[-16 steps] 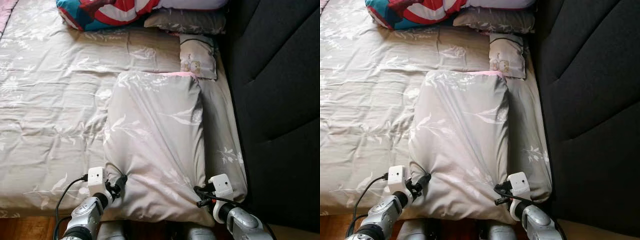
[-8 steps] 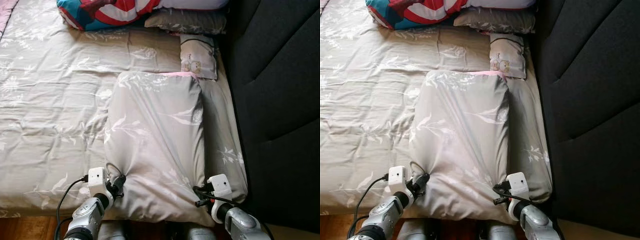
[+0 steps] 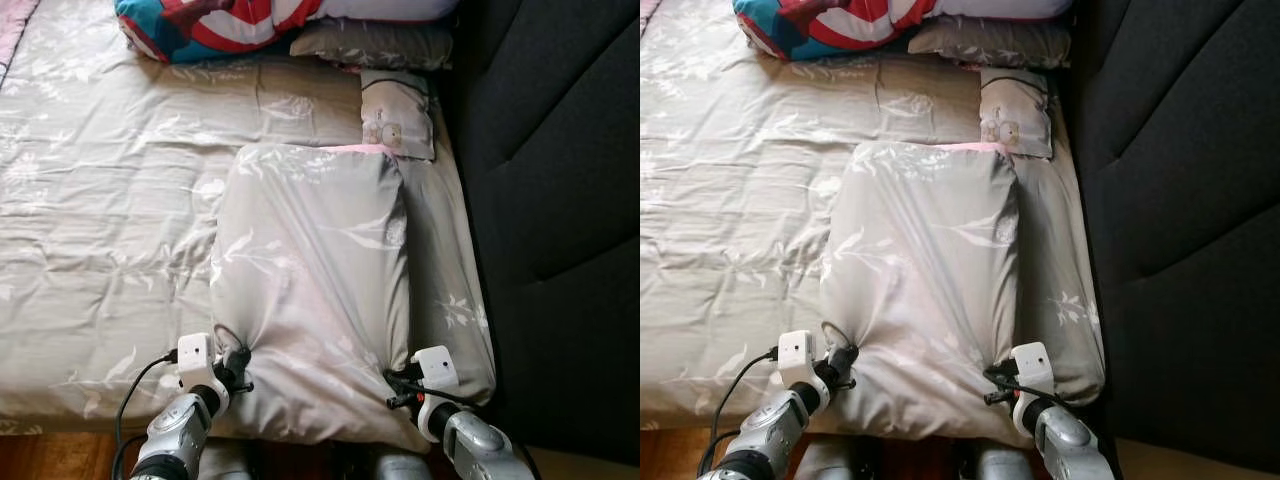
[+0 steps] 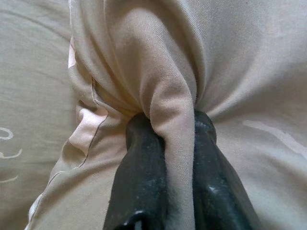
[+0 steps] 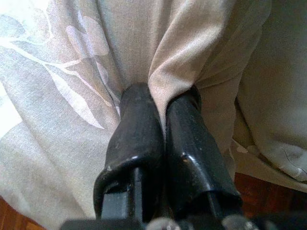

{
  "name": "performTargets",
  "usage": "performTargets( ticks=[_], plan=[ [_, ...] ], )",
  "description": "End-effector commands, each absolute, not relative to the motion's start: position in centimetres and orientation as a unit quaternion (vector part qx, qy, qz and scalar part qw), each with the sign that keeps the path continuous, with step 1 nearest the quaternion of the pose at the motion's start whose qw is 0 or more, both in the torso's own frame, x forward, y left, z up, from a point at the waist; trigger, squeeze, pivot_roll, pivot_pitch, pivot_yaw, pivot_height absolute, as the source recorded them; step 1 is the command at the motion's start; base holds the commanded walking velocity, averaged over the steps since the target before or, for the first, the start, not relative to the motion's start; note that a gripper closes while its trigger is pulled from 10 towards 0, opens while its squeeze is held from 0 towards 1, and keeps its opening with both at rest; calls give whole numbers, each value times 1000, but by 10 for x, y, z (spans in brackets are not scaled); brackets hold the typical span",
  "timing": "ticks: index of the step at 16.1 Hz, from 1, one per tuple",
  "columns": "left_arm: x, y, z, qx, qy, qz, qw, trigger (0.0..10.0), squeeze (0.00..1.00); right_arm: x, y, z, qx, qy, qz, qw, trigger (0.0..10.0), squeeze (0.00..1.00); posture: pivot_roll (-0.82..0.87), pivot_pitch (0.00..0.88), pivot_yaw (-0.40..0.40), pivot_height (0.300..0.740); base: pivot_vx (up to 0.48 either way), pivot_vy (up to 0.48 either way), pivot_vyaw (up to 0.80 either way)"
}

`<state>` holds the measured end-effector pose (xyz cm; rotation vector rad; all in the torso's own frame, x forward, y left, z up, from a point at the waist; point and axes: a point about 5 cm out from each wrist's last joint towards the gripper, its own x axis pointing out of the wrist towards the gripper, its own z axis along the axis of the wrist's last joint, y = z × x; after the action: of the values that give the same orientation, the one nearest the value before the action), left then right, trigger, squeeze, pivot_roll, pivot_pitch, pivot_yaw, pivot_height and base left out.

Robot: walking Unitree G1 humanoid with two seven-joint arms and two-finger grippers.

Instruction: Clean up the room

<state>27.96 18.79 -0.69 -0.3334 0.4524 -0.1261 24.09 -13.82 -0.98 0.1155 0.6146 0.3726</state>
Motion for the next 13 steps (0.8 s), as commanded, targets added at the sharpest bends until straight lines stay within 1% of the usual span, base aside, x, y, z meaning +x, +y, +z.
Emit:
performTargets(
  ticks=[1,4,6,10,13],
  plan=[
    [263,163,-25,-183,272,-106,939,0,0,217,-131,-34,72,360,188,911,0,0,-119,328,-107,665,0,0,0],
    [265,162,-24,-179,271,-111,939,0,0,220,-128,-36,72,354,179,915,0,0,-110,310,-91,665,0,0,0],
    [268,163,-21,-177,263,-109,942,0,0,222,-128,-40,79,346,156,922,0,0,-99,290,-74,665,0,0,0],
    [275,165,-15,-170,250,-109,947,0,0,231,-134,-40,82,328,111,935,0,0,-95,227,-43,665,0,0,0],
    [280,154,-9,-171,232,-126,949,0,0,244,-138,-31,84,295,95,947,0,0,-105,189,-30,665,0,0,0]
  ],
)
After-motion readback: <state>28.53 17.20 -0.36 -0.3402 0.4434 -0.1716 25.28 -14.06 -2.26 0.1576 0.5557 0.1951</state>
